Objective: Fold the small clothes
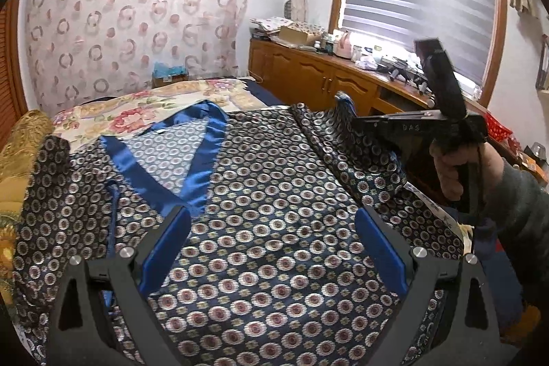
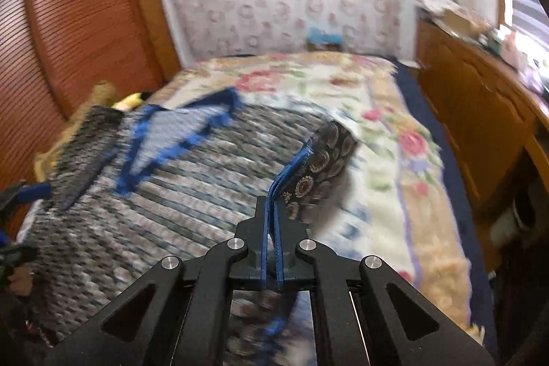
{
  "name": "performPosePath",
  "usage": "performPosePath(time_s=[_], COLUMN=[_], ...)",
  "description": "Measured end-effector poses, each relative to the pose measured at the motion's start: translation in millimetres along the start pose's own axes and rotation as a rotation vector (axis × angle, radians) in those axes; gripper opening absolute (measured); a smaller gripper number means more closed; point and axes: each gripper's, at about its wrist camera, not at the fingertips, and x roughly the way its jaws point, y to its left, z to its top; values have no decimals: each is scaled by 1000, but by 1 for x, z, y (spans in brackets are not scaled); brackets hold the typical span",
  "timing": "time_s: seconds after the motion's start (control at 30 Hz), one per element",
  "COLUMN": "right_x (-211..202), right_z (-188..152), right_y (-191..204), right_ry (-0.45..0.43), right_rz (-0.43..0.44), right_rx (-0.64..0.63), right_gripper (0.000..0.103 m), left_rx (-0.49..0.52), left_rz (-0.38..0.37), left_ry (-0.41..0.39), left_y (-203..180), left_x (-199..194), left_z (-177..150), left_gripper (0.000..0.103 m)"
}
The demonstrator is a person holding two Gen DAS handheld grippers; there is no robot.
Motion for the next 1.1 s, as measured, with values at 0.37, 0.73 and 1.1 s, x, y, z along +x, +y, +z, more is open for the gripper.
performPosePath(time_s=[0.37, 0.73, 1.1], right_x=[38, 66, 92], right_z=[31, 8, -7], right_y=[78, 41, 32], right_ry=[36, 115, 166], right_rz=[93, -17, -53], right_rx=[-112, -76, -83], right_gripper=[33, 42, 42], left_rx=[-59, -78, -85], left_rz=[57, 163, 284], left_ry=[-8, -16, 14], left_y=[38, 90, 165], left_x=[-11, -22, -13], left_z=[-8, -7, 4], left_gripper=[98, 98, 98])
